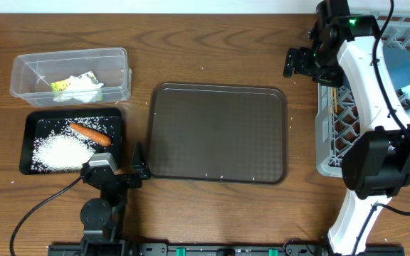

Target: Sort waste into correct bins and load items into the dishwasher rack

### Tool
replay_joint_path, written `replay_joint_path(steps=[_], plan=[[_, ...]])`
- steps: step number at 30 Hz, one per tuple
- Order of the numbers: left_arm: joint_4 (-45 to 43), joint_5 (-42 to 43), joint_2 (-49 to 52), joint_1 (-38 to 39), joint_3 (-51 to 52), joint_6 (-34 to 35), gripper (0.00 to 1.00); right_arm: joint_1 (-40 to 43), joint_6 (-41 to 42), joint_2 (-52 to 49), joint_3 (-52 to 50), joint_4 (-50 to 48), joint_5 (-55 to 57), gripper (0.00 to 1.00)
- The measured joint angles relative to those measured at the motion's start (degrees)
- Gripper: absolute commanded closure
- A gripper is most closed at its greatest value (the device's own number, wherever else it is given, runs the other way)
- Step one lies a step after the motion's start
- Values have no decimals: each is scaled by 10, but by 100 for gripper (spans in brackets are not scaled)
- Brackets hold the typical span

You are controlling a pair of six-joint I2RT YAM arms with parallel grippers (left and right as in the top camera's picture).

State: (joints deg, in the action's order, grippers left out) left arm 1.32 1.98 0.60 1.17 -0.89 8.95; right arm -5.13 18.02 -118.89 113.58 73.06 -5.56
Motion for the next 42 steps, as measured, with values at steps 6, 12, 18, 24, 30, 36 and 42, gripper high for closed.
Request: replay_joint_path(steps=[6, 12, 18, 24, 30, 36, 42], plan=[[0, 0, 0, 0, 0, 0, 2, 0, 0, 0, 0, 0, 0, 1], [0, 0, 0, 0, 0, 0, 2, 0, 0, 0, 0, 0, 0, 1], [0, 0, 0, 0, 0, 0, 2, 0, 0, 0, 0, 0, 0, 1], [0, 0, 0, 0, 0, 0, 2, 0, 0, 0, 0, 0, 0, 1], [0, 0, 0, 0, 0, 0, 2, -2, 0, 0, 0, 0, 0, 1], [0, 0, 0, 0, 0, 0, 2, -8, 0, 0, 0, 0, 0, 1], [0, 0, 0, 0, 0, 0, 2, -8, 0, 0, 0, 0, 0, 1]])
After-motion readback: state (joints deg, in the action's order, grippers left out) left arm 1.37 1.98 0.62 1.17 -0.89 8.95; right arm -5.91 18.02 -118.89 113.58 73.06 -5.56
